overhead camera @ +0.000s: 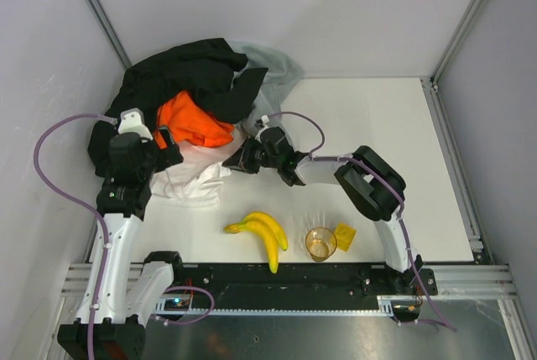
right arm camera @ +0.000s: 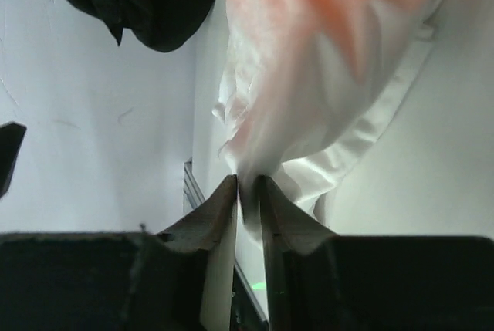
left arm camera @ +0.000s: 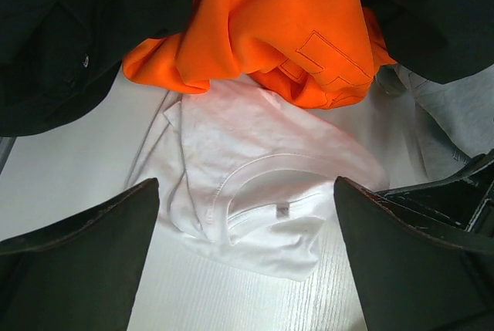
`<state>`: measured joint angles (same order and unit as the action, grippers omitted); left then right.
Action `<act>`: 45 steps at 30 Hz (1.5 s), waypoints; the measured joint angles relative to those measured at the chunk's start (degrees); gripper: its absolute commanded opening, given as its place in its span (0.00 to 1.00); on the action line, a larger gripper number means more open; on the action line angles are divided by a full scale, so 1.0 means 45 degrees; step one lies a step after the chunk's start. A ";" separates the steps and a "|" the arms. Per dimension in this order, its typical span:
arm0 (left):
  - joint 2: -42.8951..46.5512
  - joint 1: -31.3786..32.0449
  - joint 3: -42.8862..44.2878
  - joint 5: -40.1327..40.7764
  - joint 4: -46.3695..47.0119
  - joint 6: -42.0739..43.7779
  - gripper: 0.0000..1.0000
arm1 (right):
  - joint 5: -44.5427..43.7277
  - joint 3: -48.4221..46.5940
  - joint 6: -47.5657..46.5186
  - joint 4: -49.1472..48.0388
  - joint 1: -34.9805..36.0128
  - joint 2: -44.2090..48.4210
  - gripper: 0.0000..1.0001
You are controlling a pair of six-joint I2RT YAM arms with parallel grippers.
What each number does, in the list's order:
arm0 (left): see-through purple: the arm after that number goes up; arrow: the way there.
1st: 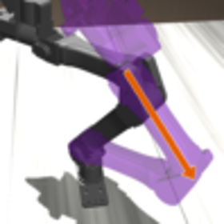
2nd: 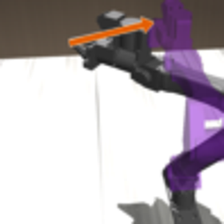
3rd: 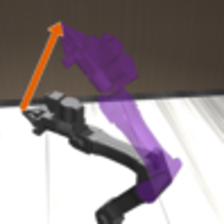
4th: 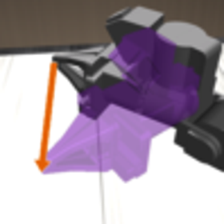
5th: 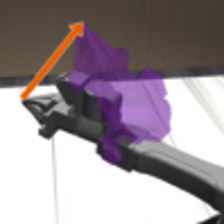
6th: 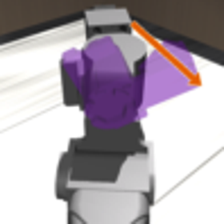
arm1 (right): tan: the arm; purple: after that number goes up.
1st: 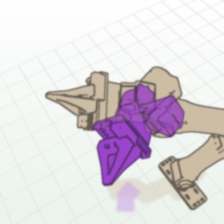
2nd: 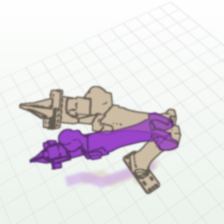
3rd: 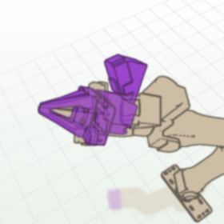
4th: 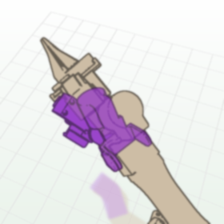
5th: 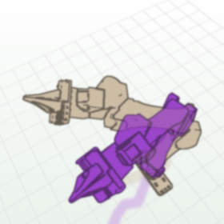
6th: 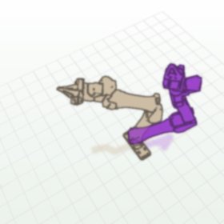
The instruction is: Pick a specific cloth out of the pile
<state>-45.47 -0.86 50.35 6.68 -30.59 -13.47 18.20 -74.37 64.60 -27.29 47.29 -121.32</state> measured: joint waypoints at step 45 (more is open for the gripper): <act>-1.5606 -0.0267 1.1720 -0.1885 -0.1083 -0.0991 0.92 | -0.1904 0.0437 -0.4881 0.5474 0.0277 0.3133 0.99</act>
<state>-115.70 -2.07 103.09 -1.80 -35.46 -17.93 9.63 -72.40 42.63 -2.66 48.53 -107.22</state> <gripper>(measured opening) 0.936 0.993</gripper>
